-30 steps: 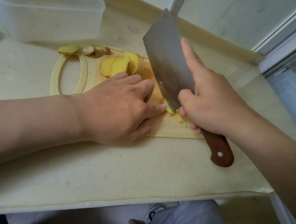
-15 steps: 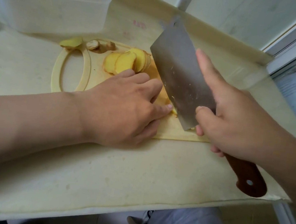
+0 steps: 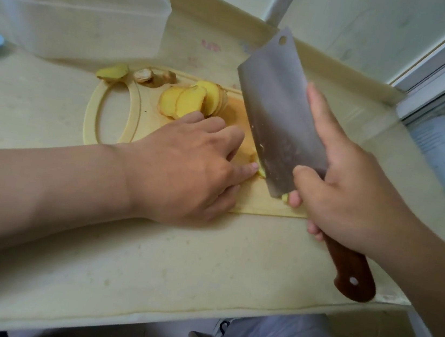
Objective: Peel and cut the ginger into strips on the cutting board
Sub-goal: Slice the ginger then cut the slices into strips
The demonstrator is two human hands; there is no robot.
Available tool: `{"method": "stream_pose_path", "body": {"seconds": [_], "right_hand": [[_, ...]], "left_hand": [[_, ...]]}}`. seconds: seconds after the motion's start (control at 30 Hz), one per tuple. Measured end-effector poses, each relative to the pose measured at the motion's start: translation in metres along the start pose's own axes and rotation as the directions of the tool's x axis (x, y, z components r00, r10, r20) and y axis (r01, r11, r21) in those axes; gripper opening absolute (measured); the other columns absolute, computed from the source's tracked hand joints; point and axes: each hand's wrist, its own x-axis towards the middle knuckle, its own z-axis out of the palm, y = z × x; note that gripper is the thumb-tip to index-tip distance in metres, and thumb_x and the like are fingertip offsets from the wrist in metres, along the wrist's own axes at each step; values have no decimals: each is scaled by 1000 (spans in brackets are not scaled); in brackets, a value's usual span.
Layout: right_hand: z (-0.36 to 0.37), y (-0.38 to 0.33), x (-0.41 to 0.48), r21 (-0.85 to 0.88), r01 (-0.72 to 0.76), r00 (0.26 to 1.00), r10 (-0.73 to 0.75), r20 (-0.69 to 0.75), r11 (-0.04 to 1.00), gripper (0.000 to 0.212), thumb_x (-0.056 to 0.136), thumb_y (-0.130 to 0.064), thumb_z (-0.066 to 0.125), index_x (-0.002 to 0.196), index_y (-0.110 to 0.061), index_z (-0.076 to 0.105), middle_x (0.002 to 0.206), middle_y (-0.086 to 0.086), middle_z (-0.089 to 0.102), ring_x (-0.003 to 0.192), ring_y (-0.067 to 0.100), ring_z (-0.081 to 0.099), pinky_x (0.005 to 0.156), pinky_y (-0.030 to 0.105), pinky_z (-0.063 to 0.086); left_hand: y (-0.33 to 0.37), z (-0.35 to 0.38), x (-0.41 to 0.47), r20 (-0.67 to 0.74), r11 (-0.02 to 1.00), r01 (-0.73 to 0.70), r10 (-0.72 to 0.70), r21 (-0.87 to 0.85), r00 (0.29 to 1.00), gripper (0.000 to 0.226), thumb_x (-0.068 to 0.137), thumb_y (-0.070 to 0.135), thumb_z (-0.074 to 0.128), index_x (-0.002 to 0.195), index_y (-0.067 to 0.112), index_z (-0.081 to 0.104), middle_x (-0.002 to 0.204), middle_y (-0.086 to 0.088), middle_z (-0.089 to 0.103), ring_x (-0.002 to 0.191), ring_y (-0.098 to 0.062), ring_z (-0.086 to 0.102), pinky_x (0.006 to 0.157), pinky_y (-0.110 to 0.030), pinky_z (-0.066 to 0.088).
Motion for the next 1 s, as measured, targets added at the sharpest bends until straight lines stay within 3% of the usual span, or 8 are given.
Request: {"method": "stream_pose_path", "body": {"seconds": [0.23,0.37,0.53,0.67,1.0], "right_hand": [[-1,8,-11,-107,75,997,-76,-6,991,97,99,-11,46,144,-81,-5,72,22,70,51,36,64,50,51,59],[-1,11,-12,-86,74,997,-76,-14,994,96,97,-12,46,144,-80,-2,74,27,69,54,42,62,50,55,57],[-1,9,-12,-70,78,997,-79,-9,994,97,98,-10,46,142,-83,-1,74,28,68,53,42,61,48,51,58],[-4,6,-8,-41,53,998,-53,19,998,98,100,-9,46,139,-85,-1,74,25,70,48,36,63,43,30,57],[-7,-5,3,-195,43,993,-21,116,980,92,101,-14,44,145,-78,-4,72,9,72,45,26,67,45,39,60]], "left_hand": [[1,0,0,4,1000,4,-4,-3,1000,49,96,42,36,124,18,69,85,-8,52,68,-27,47,64,-35,32],[1,-1,0,8,1000,8,-8,-12,1000,50,96,42,34,122,18,70,85,-8,53,69,-29,48,64,-37,36],[2,0,0,7,1000,13,-13,-10,1000,51,95,42,34,122,18,70,85,-8,53,68,-27,47,64,-36,36],[2,0,0,2,1000,13,-13,-13,1000,51,95,41,34,123,17,70,85,-9,53,68,-28,48,64,-36,35],[2,0,0,-4,1000,9,-9,-21,1000,48,96,41,36,117,18,72,83,-8,51,67,-27,45,63,-36,36]]}}
